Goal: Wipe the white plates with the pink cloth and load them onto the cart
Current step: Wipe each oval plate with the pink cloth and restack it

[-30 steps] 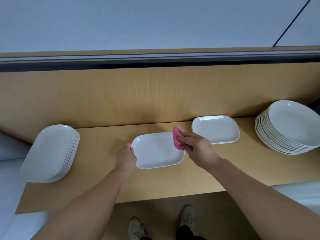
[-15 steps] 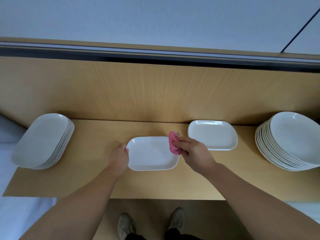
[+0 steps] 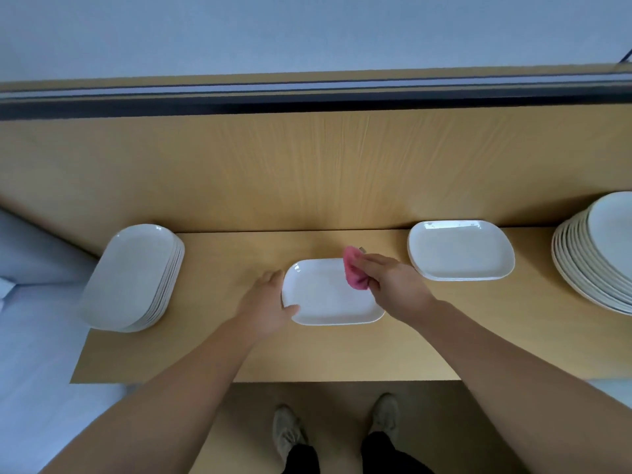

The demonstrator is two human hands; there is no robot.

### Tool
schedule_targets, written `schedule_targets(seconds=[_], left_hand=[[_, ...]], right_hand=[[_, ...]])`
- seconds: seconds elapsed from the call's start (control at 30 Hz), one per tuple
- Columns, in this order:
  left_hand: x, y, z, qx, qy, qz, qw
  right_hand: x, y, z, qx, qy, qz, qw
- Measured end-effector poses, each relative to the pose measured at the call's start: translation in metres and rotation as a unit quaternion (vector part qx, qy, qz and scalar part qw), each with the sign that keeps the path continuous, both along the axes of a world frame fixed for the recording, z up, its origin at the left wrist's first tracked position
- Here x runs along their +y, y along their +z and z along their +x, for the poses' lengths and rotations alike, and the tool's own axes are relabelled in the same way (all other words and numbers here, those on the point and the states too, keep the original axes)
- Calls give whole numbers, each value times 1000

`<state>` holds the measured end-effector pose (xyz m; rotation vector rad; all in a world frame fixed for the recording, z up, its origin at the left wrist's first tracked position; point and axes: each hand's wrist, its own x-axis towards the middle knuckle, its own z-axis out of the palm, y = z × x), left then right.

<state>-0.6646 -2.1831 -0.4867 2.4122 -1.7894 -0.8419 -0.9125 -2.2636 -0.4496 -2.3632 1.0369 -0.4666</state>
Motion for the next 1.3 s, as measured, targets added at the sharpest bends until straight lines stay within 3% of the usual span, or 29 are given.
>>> schedule_targets(seconds=[0.27,0.4,0.57,0.77,1.13,1.3], left_hand=[[-3,-10,16,17,-93,21,995],[-5,-12,18,58,-76,5,995],[-6,-10,19,86,-56,-1,995],[-6,-7,19,108,-40,-6,993],[-6,4,14,122,-45,-55,990],[-7,0,16,58,-70,-58,994]], right_hand=[[7,-43,41,170,-42,-31,984],[18,-58,56,298,-88,98,946],[24,-58,77,292,-138,131,937],[25,-55,92,302,-119,116,939],[28,-58,116,242,42,53,968],[30,-59,106,211,118,50,969]])
